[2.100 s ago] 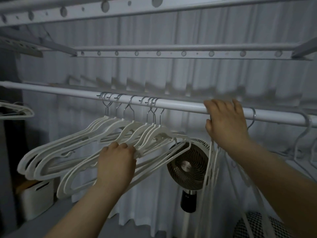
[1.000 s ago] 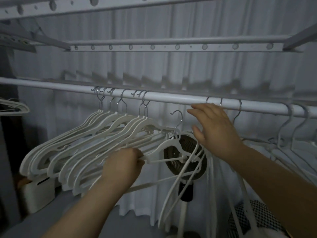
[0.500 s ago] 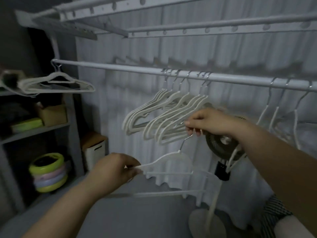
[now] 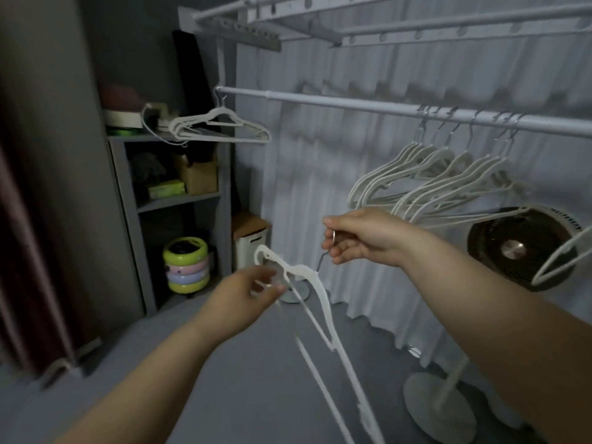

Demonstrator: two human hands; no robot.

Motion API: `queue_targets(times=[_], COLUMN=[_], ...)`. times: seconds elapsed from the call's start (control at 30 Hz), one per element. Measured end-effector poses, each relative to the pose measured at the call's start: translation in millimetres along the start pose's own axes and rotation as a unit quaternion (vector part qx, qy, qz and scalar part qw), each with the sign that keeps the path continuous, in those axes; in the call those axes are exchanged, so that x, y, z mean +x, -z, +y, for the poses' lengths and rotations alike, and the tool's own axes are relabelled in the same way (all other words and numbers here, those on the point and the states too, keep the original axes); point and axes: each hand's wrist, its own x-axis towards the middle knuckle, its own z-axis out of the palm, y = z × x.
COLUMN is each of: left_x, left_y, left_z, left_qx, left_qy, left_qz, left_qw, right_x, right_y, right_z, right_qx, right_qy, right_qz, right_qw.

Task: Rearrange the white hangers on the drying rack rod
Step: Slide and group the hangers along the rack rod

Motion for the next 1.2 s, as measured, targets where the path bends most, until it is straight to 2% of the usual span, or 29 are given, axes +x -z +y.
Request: queue_targets(times=[0.1, 0.2, 0.4, 0.53, 0.7, 0.8, 0.9, 0.97, 1.07, 1.2], left_x=[-16.8, -25.2, -22.3, -8.6, 11.4, 25.2, 40.3, 52.4, 70.0, 97.3], left_y=[-2.6, -2.0, -9.3, -11.2, -26.3, -42.2, -60.3, -75.9, -99.9, -132.8], left_z=[3.1, 6.4, 19.0, 32.5, 64.4, 84.7, 106.3, 122.8, 150.4, 188.6], left_qx=[-0.024, 0.056, 0.16, 0.144, 0.113, 0.072, 0.055, 0.057, 0.057, 0.048], left_qy=[0.044, 0.061, 0.029, 0.025, 0.028, 0.007, -0.023, -0.057, -0.099, -0.129], left_qz=[-0.07, -0.12, -0.13, -0.154, -0.221, -0.245, -0.252, -0.241, -0.23, -0.216], left_qw=[0.996, 0.989, 0.978, 0.977, 0.968, 0.967, 0.966, 0.967, 0.967, 0.967], right_x=[4.0, 5.1, 1.9, -4.7, -21.1, -35.6, -53.3, -65.4, -81.5, -98.6], right_y=[-25.9, -39.4, -35.5, -7.2, 46.3, 90.3, 139.2, 172.9, 218.4, 267.2], right_z=[-4.1, -7.2, -10.3, -7.0, -2.7, -3.1, -4.5, -3.7, 0.2, 9.0], right_qx=[0.064, 0.113, 0.139, 0.094, -0.025, -0.111, -0.249, -0.362, -0.494, -0.578], right_qy=[-0.001, 0.008, 0.031, 0.038, 0.063, 0.133, 0.179, 0.142, 0.053, -0.032], right_qz=[0.011, 0.032, 0.064, 0.106, 0.249, 0.355, 0.449, 0.495, 0.517, 0.508], right_qw=[0.998, 0.993, 0.988, 0.989, 0.966, 0.919, 0.839, 0.777, 0.698, 0.638])
